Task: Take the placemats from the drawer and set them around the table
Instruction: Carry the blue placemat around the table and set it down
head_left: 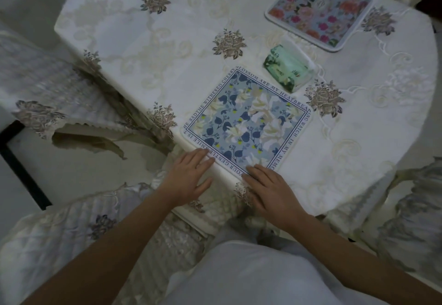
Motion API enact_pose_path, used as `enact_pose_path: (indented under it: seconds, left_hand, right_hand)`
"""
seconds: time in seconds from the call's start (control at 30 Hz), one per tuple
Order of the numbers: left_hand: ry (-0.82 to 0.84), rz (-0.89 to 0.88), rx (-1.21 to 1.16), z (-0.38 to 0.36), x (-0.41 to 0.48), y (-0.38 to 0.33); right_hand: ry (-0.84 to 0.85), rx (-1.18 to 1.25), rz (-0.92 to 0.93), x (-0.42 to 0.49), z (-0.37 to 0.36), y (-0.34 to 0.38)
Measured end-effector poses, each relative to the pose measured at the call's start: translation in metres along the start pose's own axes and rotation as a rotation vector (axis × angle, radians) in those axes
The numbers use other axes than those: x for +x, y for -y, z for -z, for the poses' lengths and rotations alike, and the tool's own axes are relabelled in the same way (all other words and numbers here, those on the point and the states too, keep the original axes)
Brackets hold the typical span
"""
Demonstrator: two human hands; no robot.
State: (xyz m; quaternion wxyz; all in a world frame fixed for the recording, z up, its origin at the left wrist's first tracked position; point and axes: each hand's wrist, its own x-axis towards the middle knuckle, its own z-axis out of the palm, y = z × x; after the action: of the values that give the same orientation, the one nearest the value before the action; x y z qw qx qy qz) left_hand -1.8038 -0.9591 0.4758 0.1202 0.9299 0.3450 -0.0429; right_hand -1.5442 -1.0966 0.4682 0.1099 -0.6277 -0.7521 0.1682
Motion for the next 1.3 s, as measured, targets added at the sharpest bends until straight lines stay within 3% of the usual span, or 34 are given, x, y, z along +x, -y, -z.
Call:
enact_pose_path:
  seconds: [0.53,0.77,1.3]
  left_hand:
    - [-0.034,0.022,-0.006,0.012,0.01,0.011]
    - [0.008,0.137,-0.009,0.019,0.02,0.034]
    - [0.083,0.107,-0.014,0.042,0.13,0.06]
  right_hand:
    - [0.068,-0.015,-0.075,-0.018,0.005,-0.012]
    - [0.052,-0.041,-0.211,-0.024,0.018,-0.029]
    - [0.002,-0.065,-0.443,0.047,0.059,-0.097]
